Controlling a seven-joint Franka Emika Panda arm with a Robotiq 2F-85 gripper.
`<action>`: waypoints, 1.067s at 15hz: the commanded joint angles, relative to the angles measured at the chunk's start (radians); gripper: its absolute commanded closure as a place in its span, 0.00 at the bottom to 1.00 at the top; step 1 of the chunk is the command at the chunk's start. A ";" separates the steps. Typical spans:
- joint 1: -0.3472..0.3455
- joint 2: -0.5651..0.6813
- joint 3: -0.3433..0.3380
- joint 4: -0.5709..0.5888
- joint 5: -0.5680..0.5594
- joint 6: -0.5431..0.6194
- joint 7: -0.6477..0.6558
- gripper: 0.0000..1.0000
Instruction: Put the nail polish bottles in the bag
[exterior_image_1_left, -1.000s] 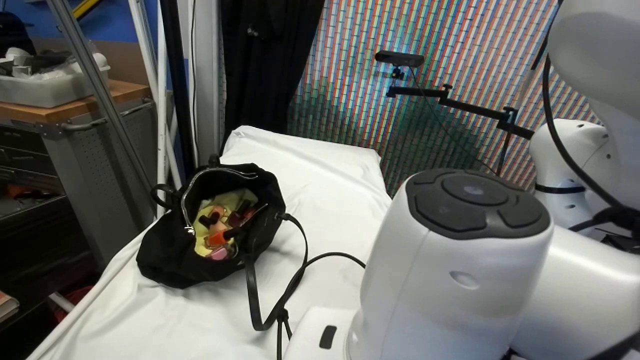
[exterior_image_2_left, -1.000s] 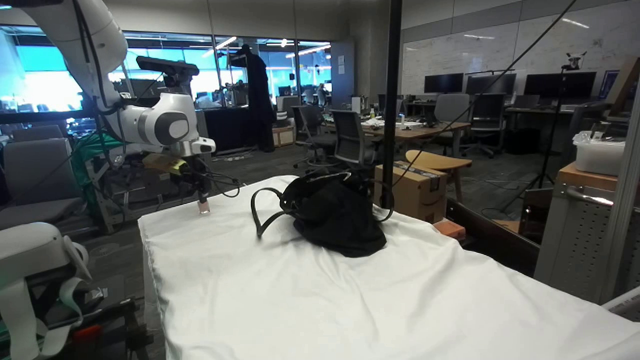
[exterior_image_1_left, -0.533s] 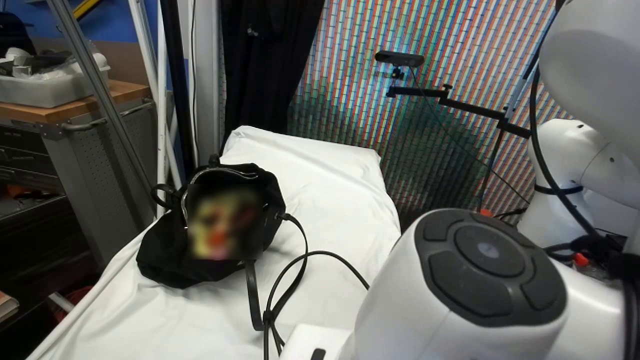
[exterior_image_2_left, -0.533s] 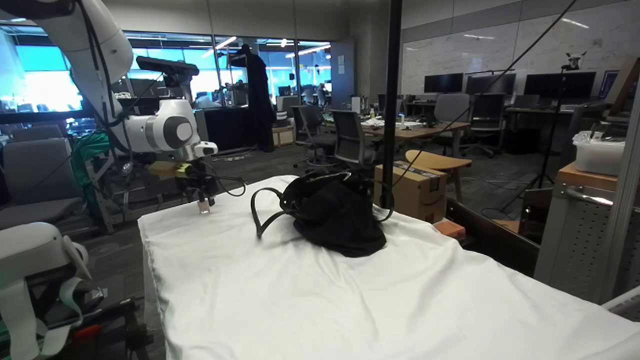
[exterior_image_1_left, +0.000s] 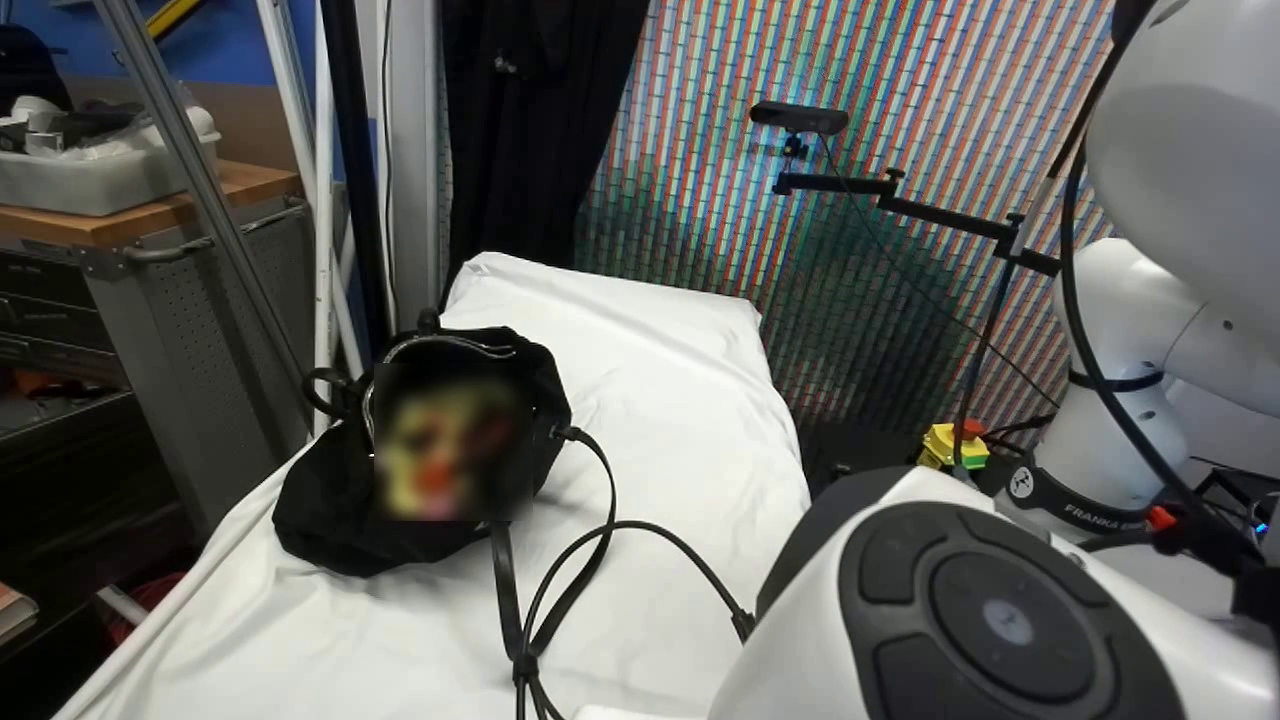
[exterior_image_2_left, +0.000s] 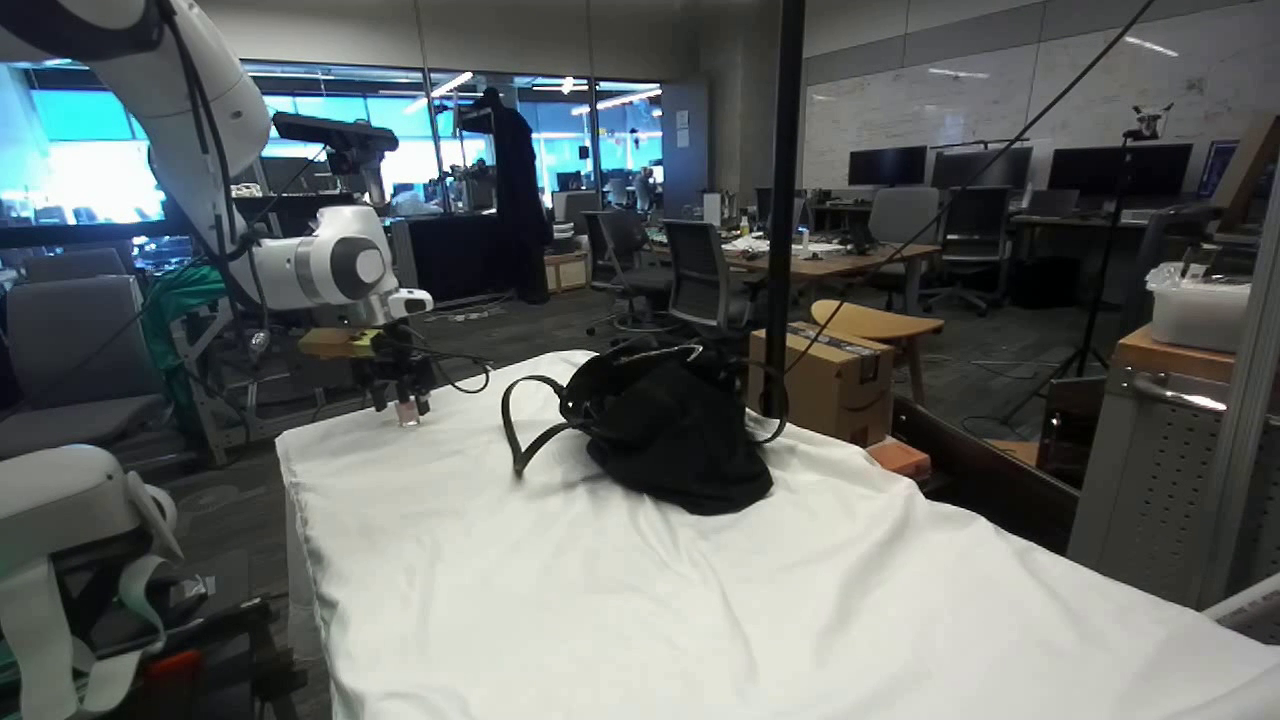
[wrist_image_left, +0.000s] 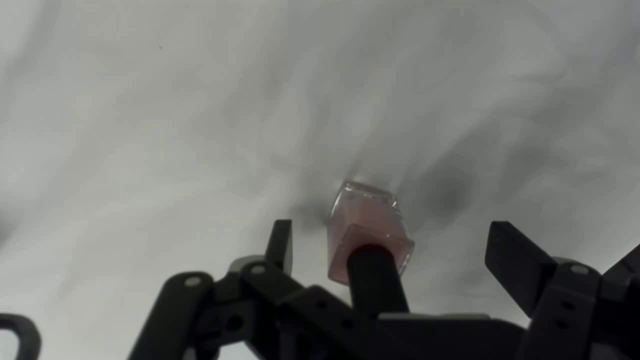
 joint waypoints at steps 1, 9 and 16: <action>0.022 0.015 -0.015 0.044 -0.012 -0.071 0.018 0.07; 0.022 0.010 -0.013 0.066 -0.021 -0.141 0.029 0.57; 0.023 0.024 -0.022 0.089 -0.029 -0.138 0.040 0.85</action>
